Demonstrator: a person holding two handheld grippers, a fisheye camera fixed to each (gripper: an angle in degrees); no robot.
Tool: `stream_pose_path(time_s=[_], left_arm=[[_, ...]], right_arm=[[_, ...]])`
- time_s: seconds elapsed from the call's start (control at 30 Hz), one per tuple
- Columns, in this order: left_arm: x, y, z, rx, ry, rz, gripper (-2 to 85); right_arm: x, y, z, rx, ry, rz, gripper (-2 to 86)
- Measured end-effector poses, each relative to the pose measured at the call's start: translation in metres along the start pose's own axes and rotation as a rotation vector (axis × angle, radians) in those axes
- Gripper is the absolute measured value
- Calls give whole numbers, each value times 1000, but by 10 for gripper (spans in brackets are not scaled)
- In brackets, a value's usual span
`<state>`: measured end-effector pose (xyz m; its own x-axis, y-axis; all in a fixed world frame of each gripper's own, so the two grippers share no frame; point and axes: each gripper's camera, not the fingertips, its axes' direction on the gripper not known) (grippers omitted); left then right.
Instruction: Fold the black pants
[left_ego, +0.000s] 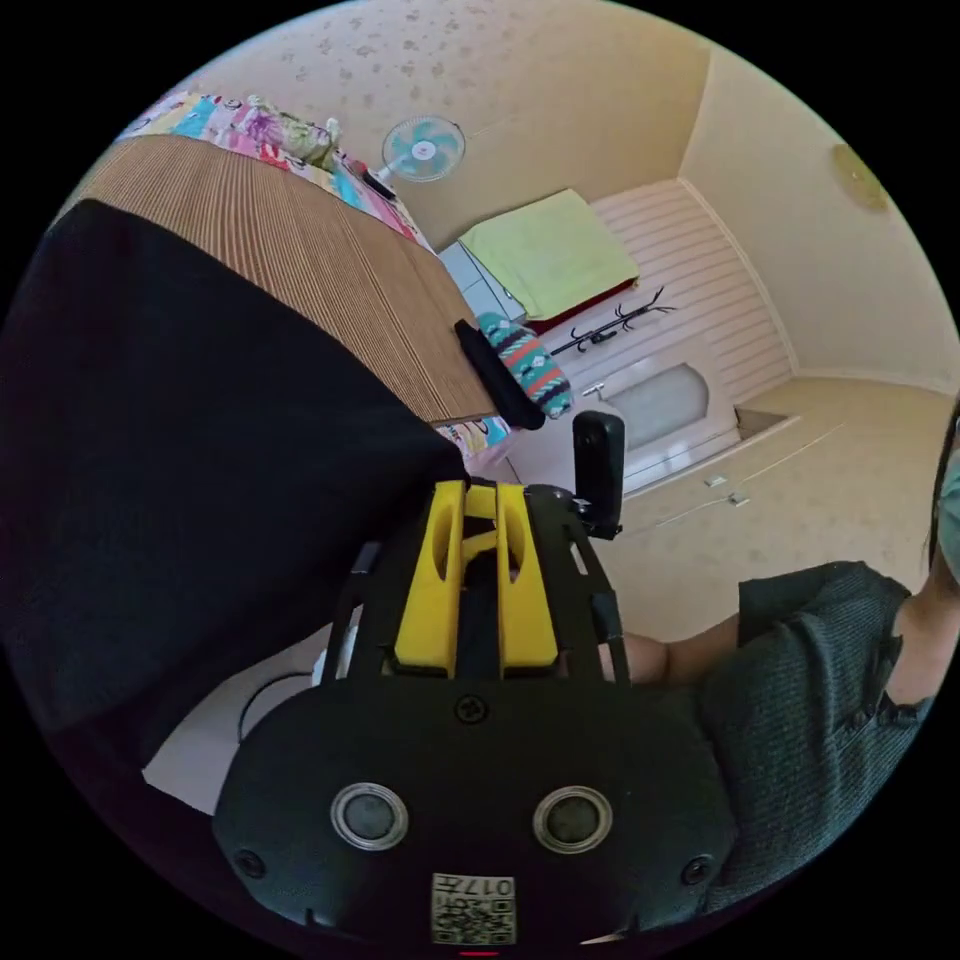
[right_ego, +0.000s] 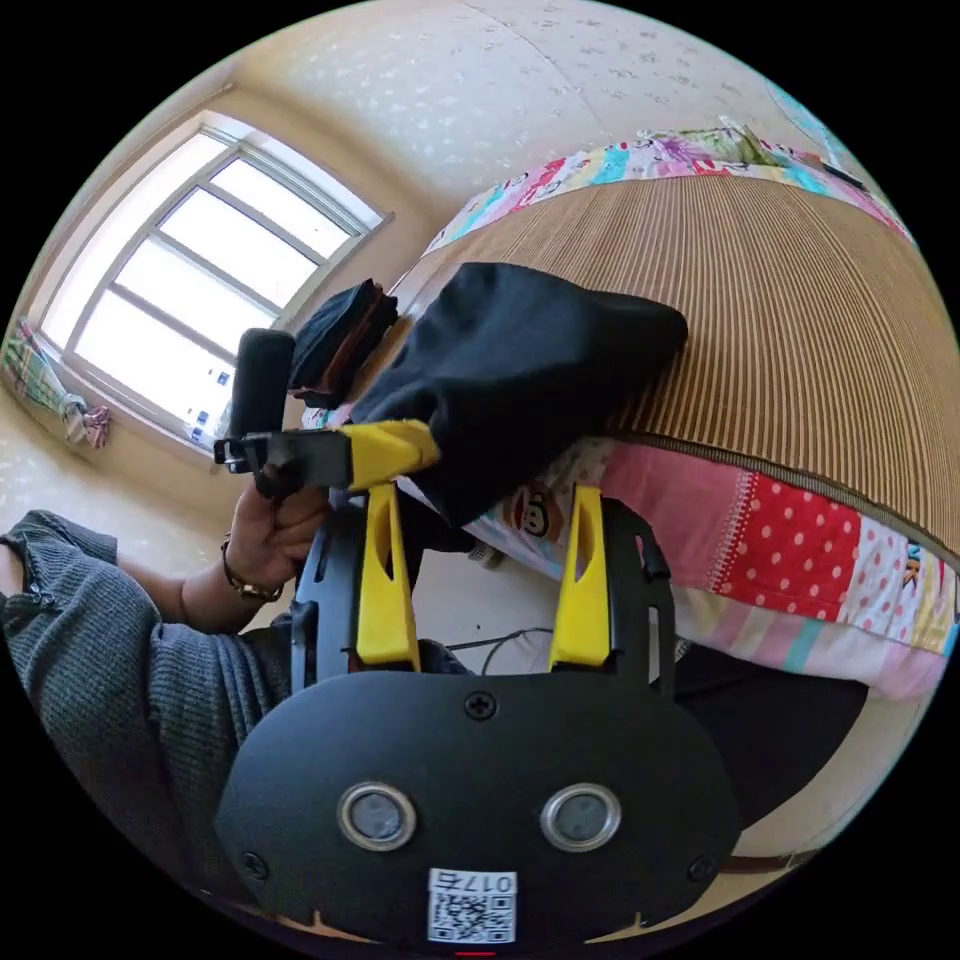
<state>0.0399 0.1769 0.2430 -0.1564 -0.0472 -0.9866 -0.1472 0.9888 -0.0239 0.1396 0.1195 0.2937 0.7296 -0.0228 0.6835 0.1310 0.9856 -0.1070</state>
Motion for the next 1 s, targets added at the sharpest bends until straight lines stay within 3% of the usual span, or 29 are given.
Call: stream_pose_path(time_s=[0.1, 0.23, 0.37, 0.57, 0.77, 1.0], left_arm=[[13, 23, -42, 93, -64, 78, 40], [-8, 59, -89, 165, -101, -29, 45], [-32, 122, -144, 357, -169, -126, 5], [-63, 170, -163, 423, -143, -260, 48], [-68, 161, -129, 289, -151, -256, 99], [-60, 94, -58, 102, -282, -115, 172]], right_arm=[[-24, -14, 28, -43, 187, 1, 104], [-77, -34, 48, -32, 428, -143, 55], [-164, -55, 34, 191, 813, -347, 44], [-262, -89, -26, 516, 888, -494, 41], [-344, -113, -100, 699, 924, -548, 42], [-387, -107, -195, 831, 1033, -425, 42]])
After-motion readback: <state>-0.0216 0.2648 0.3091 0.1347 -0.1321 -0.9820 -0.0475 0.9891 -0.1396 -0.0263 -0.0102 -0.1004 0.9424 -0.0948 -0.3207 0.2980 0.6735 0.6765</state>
